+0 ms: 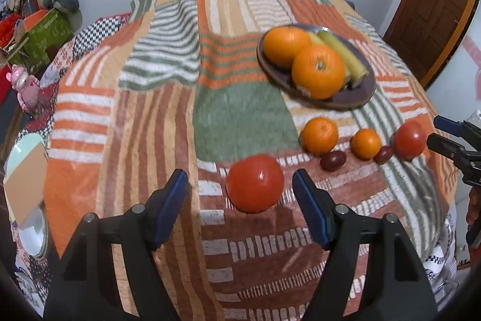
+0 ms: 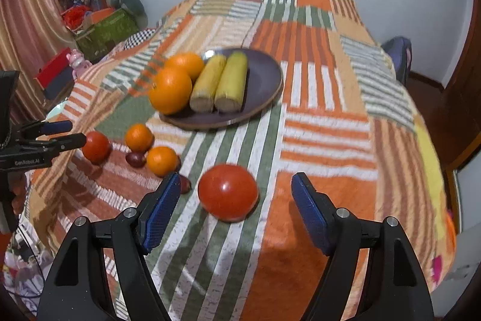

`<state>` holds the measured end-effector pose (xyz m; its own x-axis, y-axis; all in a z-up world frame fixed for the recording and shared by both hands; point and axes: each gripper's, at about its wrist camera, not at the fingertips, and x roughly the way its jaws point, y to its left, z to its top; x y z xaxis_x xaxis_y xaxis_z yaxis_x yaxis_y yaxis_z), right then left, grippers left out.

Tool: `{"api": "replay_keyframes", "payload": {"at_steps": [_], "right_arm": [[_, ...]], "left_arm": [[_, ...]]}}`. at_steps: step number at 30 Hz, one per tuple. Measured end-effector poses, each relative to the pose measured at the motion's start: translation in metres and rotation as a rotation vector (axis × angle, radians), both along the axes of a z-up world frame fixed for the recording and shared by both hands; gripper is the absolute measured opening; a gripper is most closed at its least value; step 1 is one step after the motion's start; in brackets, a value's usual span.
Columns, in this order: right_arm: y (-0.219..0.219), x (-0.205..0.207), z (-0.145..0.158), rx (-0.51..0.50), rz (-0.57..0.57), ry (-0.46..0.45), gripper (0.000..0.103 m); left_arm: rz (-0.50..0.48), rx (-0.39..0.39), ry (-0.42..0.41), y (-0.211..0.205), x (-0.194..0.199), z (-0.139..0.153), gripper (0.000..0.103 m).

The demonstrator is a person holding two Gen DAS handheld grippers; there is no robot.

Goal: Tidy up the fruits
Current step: 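Grasp a red tomato with each tool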

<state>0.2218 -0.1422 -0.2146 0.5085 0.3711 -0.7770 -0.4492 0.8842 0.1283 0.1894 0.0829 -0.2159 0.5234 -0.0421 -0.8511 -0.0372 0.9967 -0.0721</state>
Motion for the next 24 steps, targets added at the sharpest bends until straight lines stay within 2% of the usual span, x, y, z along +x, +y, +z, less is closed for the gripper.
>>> {"api": "replay_keyframes", "payload": {"at_steps": [7, 9, 12, 14, 18, 24], "right_arm": [[0.003, 0.004, -0.025, 0.01, 0.003, 0.064, 0.073], [0.003, 0.006, -0.03, 0.009, 0.007, 0.077, 0.071], [0.004, 0.005, -0.032, 0.01, 0.02, 0.085, 0.06], [0.005, 0.004, -0.031, 0.02, 0.034, 0.089, 0.05], [0.007, 0.004, -0.029, 0.031, 0.04, 0.09, 0.049], [0.002, 0.007, -0.023, 0.054, 0.035, 0.08, 0.049]], "left_arm": [[-0.009, -0.004, 0.018, -0.009, 0.009, -0.018, 0.071], [-0.005, -0.008, 0.015, -0.01, 0.011, -0.02, 0.067], [-0.017, -0.02, 0.019, -0.012, 0.014, -0.022, 0.052], [-0.014, -0.015, 0.019, -0.01, 0.014, -0.023, 0.047], [-0.012, -0.036, 0.018, -0.007, 0.013, -0.02, 0.046], [-0.016, -0.022, -0.01, -0.007, 0.013, -0.005, 0.046]]}}
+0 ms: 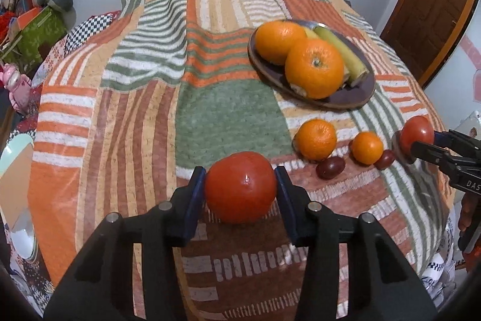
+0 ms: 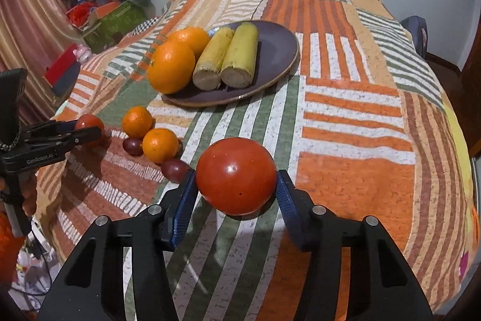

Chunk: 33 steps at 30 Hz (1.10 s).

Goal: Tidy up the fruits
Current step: 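Grasp a red tomato with each tool, then place both red tomatoes onto the plate with both tools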

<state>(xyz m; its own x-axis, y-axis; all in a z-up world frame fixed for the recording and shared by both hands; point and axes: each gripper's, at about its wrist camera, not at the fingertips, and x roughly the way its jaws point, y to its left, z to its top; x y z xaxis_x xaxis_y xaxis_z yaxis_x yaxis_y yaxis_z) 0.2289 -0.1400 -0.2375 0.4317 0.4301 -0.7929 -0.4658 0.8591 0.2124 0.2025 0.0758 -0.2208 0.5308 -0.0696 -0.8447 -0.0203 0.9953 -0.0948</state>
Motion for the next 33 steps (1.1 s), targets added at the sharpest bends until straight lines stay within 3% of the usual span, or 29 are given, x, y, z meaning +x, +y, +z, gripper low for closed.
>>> {"api": "replay_keyframes", "payload": {"at_steps": [17, 25, 33], "right_arm": [[-0.002, 0.051, 0.053, 0.019, -0.039, -0.169, 0.049], [0.009, 0.081, 0.064, 0.031, -0.033, -0.221, 0.049], [0.021, 0.111, 0.046, 0.025, -0.038, -0.202, 0.049]], "left_arm": [[-0.074, -0.018, -0.187, -0.043, 0.066, 0.075, 0.046], [-0.113, -0.023, -0.21, -0.064, 0.106, 0.08, 0.046], [-0.138, -0.036, -0.173, -0.077, 0.142, 0.061, 0.046]]}}
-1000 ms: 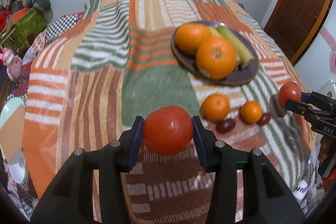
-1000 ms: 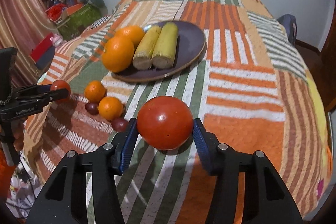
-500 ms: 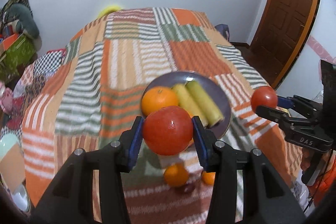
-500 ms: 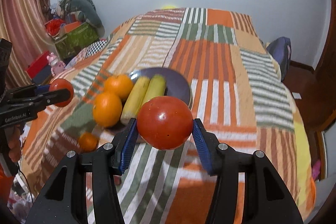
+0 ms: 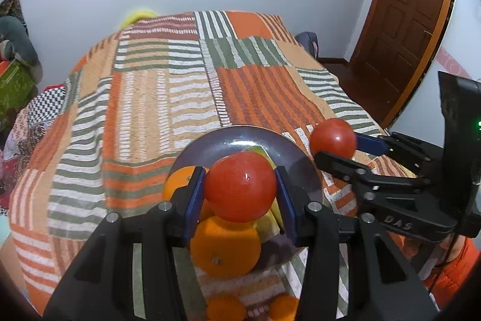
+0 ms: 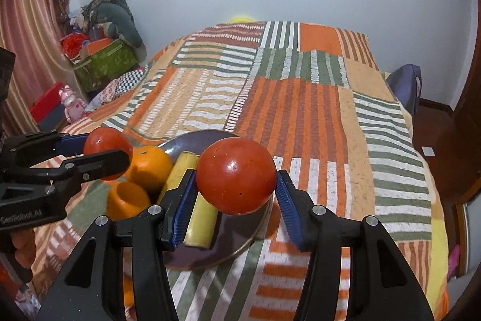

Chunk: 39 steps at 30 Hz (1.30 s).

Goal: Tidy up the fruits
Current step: 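Place both red tomatoes onto the plate with both tools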

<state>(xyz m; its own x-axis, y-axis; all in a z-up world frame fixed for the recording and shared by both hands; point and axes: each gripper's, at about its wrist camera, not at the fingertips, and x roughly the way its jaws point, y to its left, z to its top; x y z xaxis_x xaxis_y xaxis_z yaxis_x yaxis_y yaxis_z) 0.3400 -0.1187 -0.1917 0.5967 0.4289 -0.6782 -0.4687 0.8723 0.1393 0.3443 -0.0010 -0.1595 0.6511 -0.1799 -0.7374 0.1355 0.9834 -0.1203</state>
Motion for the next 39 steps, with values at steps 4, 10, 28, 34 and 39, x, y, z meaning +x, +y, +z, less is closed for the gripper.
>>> {"api": "replay_keyframes", "payload": {"at_steps": [4, 10, 28, 34, 39], "right_arm": [[0.003, 0.015, -0.015, -0.028, 0.001, 0.03, 0.049], [0.004, 0.031, -0.032, -0.033, 0.004, 0.092, 0.049], [0.008, 0.022, -0.032, -0.09, 0.058, 0.073, 0.064], [0.002, 0.006, -0.013, -0.075, 0.046, 0.043, 0.064], [-0.007, -0.018, 0.006, -0.042, 0.037, 0.017, 0.068]], "left_arm": [[-0.019, -0.005, 0.038, -0.006, 0.019, -0.016, 0.046], [-0.011, -0.011, 0.067, -0.005, 0.032, -0.036, 0.046], [0.01, -0.021, 0.058, -0.003, 0.025, -0.031, 0.066], [0.029, -0.029, 0.022, 0.007, 0.003, -0.01, 0.066], [0.039, 0.012, -0.017, 0.015, -0.028, 0.008, 0.066]]}}
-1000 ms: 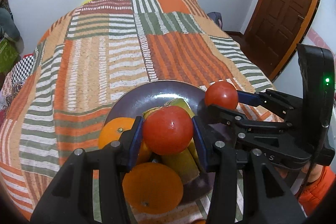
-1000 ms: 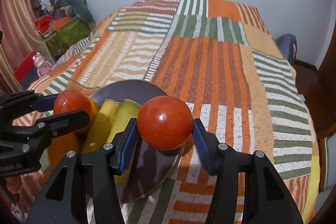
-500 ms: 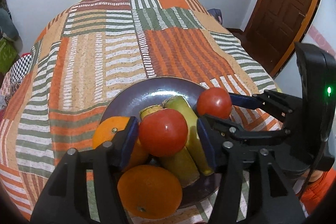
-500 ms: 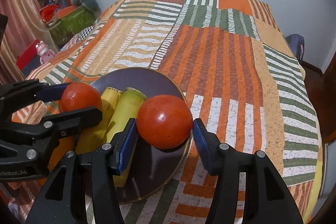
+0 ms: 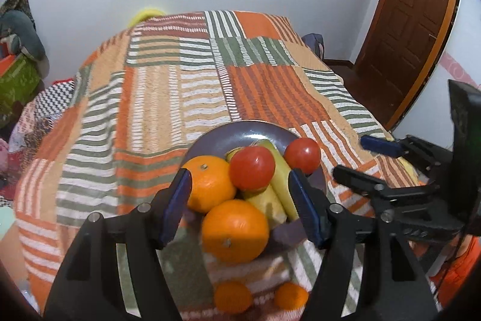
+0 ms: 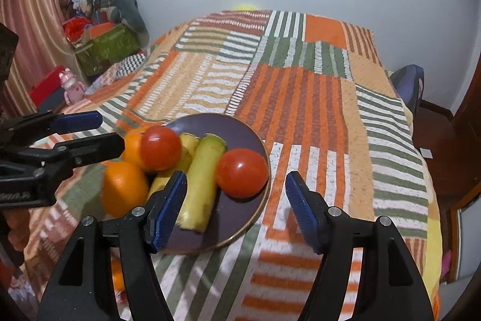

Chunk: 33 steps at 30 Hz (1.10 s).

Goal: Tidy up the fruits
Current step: 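Place both red tomatoes onto the plate with both tools, then grasp a mandarin with each tool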

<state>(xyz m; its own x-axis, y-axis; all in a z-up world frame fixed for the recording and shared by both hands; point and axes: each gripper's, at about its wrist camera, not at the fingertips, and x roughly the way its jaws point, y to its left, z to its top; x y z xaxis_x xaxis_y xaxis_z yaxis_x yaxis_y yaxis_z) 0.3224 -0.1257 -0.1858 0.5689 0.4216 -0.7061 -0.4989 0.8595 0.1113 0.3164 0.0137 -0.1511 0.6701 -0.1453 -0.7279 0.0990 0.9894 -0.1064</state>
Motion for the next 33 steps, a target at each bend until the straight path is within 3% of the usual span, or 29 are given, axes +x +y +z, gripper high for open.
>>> {"api": "replay_keyframes", "payload": {"at_steps": [2, 8, 16, 21, 27, 33], "right_arm": [[-0.003, -0.012, 0.007, 0.011, -0.004, -0.018, 0.073], [-0.002, -0.043, 0.019, 0.016, -0.001, -0.053, 0.073], [0.014, -0.079, 0.01, 0.018, 0.038, -0.033, 0.073], [0.027, -0.091, -0.015, 0.057, 0.053, 0.055, 0.073], [0.048, -0.089, -0.044, 0.032, 0.074, 0.135, 0.073], [0.065, -0.083, -0.05, 0.004, 0.127, 0.158, 0.059]], "left_arm": [[0.003, 0.016, -0.002, 0.003, -0.012, 0.002, 0.066], [0.011, 0.041, 0.006, 0.015, -0.05, 0.002, 0.066], [0.011, 0.079, 0.046, 0.026, -0.089, -0.012, 0.066], [0.011, 0.079, 0.083, 0.031, -0.107, -0.028, 0.066], [0.017, 0.037, 0.129, 0.038, -0.115, -0.047, 0.066], [0.007, 0.023, 0.154, 0.038, -0.113, -0.063, 0.065]]}}
